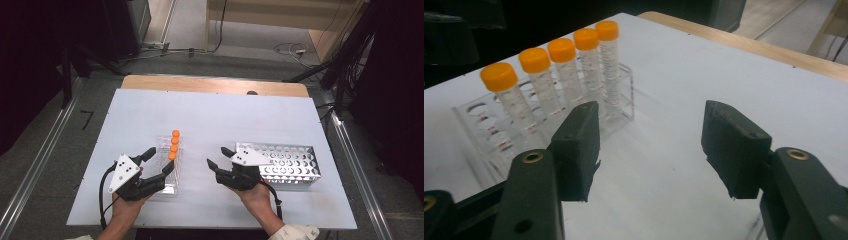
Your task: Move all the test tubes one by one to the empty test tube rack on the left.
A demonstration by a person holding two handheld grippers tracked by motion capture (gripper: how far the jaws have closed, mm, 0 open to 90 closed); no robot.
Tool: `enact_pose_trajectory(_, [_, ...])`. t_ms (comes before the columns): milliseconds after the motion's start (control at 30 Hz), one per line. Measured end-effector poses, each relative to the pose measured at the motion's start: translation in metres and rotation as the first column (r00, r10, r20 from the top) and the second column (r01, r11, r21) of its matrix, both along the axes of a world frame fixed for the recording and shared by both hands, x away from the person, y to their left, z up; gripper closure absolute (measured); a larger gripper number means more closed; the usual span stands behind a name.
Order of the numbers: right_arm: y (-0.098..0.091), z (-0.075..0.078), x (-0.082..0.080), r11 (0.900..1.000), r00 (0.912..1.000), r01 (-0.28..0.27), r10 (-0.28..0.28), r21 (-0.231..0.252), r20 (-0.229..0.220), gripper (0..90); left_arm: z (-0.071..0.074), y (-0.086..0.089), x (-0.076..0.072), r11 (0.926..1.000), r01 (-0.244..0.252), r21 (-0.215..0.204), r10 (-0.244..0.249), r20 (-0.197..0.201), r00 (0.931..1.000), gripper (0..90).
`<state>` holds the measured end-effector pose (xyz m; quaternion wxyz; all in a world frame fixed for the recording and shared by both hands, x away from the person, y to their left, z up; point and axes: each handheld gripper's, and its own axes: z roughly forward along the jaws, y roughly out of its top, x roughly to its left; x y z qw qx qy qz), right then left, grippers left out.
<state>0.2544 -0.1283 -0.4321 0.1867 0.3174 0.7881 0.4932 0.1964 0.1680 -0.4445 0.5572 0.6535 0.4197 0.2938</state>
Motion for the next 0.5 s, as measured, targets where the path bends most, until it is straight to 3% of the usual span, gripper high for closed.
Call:
enact_pose_trajectory(167, [-0.013, 0.002, 0.002, 0.9993, 0.9992, 0.037, -0.037, 0.006, 0.012, 35.3, -0.002, 0.007, 0.004, 0.9986, -0.052, -0.006, 0.052, -0.016, 0.9985, 22.4])
enact_pose_trajectory(500, [-0.041, 0.007, 0.006, 0.9938, 0.9936, 0.111, -0.111, 0.011, 0.022, 31.6, -0.003, 0.018, 0.007, 0.9935, -0.114, 0.000, 0.114, -0.009, 0.9935, 21.8])
